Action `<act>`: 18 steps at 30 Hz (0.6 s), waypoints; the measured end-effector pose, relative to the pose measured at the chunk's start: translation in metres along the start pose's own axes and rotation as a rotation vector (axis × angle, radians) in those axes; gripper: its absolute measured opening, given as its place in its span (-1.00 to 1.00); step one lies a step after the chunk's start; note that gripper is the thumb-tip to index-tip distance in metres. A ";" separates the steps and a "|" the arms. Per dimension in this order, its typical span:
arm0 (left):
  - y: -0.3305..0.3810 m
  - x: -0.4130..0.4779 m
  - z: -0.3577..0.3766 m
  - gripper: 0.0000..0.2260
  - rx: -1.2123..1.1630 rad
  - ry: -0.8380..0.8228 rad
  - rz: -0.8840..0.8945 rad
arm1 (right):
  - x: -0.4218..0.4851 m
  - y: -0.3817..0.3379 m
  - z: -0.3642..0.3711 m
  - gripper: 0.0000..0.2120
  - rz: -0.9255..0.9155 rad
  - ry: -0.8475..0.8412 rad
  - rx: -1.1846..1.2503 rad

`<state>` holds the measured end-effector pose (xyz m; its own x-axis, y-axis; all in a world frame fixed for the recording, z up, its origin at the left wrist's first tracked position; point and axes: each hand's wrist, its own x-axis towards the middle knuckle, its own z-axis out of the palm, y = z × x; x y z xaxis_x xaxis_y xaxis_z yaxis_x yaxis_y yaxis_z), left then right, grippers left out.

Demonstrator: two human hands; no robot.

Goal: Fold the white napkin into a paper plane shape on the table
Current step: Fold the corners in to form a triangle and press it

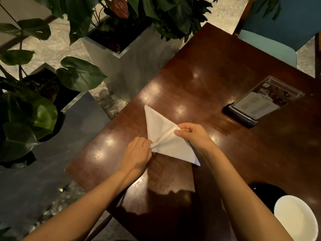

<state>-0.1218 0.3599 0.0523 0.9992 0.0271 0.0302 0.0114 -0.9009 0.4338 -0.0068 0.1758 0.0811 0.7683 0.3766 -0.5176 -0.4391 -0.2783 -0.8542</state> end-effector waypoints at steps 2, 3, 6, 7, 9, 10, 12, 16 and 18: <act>0.004 0.005 -0.015 -0.71 -0.118 -0.002 -0.021 | -0.002 -0.007 -0.002 -0.91 -0.061 0.018 0.012; 0.007 0.008 -0.025 -0.75 -0.190 0.015 -0.040 | -0.004 -0.011 -0.004 -0.90 -0.100 0.025 0.017; 0.026 0.014 -0.054 -0.86 -0.482 0.029 -0.132 | -0.013 -0.030 -0.013 -0.89 -0.209 0.021 0.034; 0.033 0.016 -0.064 -0.84 -0.631 -0.006 -0.165 | -0.017 -0.037 -0.016 -0.87 -0.234 0.004 0.029; 0.041 0.019 -0.079 -0.81 -0.881 -0.075 -0.225 | -0.024 -0.049 -0.026 -0.81 -0.254 -0.058 -0.047; 0.042 0.020 -0.083 -0.80 -0.962 -0.100 -0.260 | -0.028 -0.053 -0.032 -0.78 -0.240 -0.103 -0.099; 0.039 0.023 -0.080 -0.76 -1.155 -0.158 -0.369 | -0.030 -0.056 -0.041 -0.78 -0.160 -0.206 -0.134; 0.019 0.016 -0.053 -0.79 -1.439 -0.345 -0.737 | -0.021 -0.037 -0.035 -0.67 0.031 -0.195 -0.154; 0.002 0.009 -0.038 -0.79 -1.352 -0.388 -0.831 | -0.018 -0.022 -0.026 -0.57 0.128 -0.162 -0.199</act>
<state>-0.1143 0.3742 0.0874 0.6878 -0.0089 -0.7259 0.6886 0.3244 0.6485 0.0008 0.1518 0.1104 0.6209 0.4595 -0.6351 -0.4151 -0.4946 -0.7636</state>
